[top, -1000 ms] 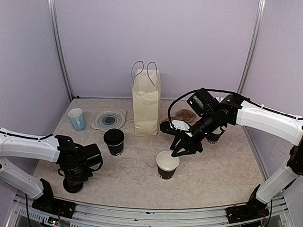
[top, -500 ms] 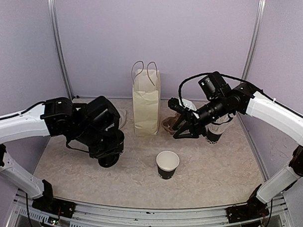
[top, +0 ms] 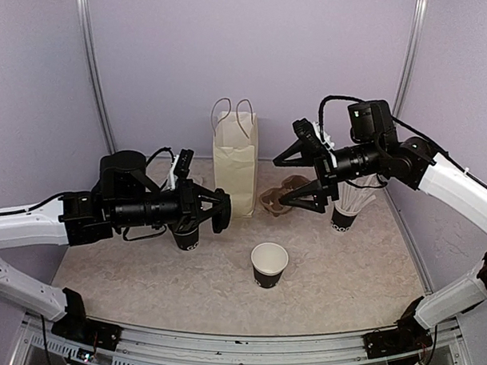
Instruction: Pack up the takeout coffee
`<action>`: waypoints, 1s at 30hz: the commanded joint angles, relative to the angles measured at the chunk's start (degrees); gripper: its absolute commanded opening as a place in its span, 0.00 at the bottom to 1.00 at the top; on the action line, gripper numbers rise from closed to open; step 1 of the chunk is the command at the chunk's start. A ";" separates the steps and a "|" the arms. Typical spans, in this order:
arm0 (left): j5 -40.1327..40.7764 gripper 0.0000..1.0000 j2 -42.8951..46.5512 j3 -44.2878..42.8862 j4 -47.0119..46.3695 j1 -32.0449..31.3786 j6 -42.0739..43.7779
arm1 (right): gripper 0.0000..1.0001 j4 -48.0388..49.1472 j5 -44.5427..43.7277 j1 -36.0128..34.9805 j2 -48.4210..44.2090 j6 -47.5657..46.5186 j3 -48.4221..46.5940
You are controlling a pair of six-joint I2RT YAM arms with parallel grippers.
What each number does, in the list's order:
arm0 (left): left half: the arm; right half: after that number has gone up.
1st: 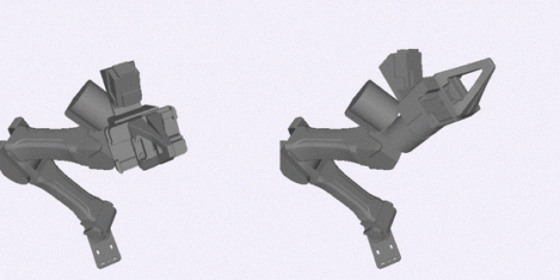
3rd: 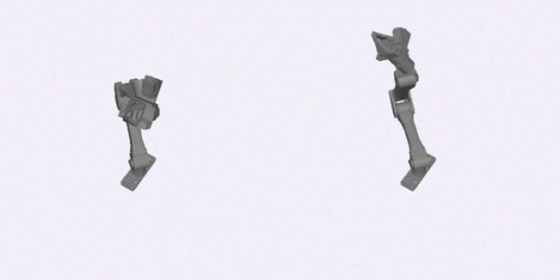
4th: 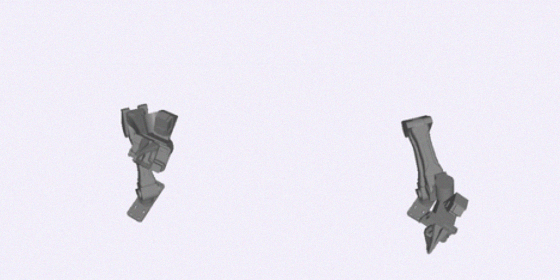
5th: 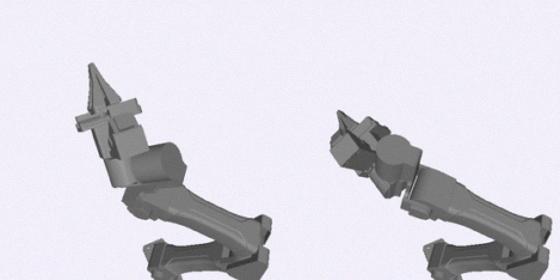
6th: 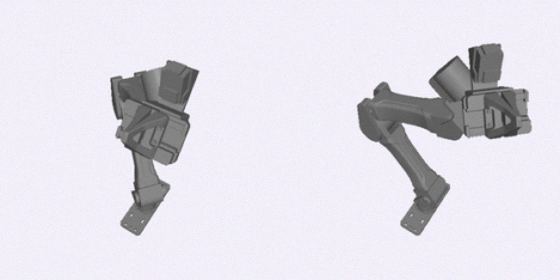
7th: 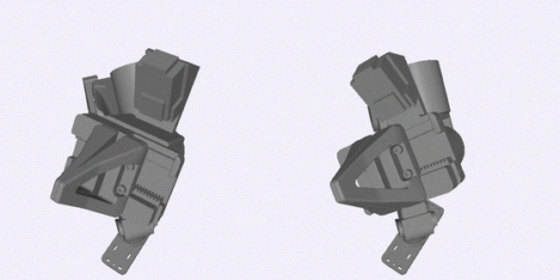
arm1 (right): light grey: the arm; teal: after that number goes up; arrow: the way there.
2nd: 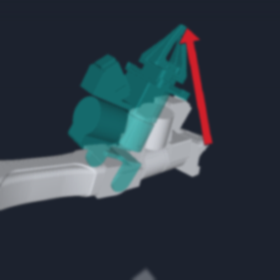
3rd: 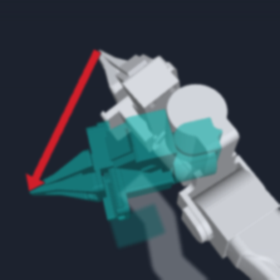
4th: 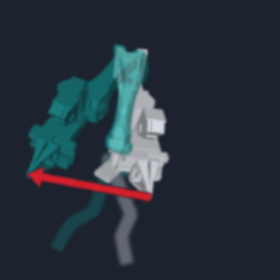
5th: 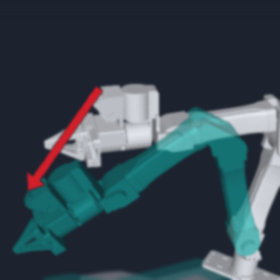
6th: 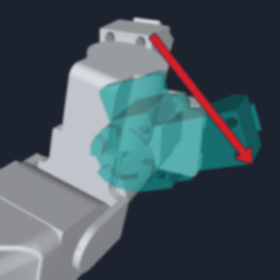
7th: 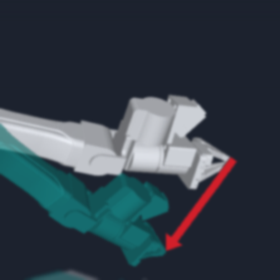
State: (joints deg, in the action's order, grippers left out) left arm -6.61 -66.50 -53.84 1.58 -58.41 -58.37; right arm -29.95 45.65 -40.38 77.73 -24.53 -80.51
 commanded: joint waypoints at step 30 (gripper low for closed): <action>-20.80 0.00 -10.61 4.03 -42.47 5.24 -6.58 | 0.94 18.76 -2.19 -5.32 3.84 13.62 6.53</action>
State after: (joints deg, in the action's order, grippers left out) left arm -25.67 -76.23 -48.82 -38.24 -53.43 -64.34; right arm -13.91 45.52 -44.91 81.23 -12.64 -74.26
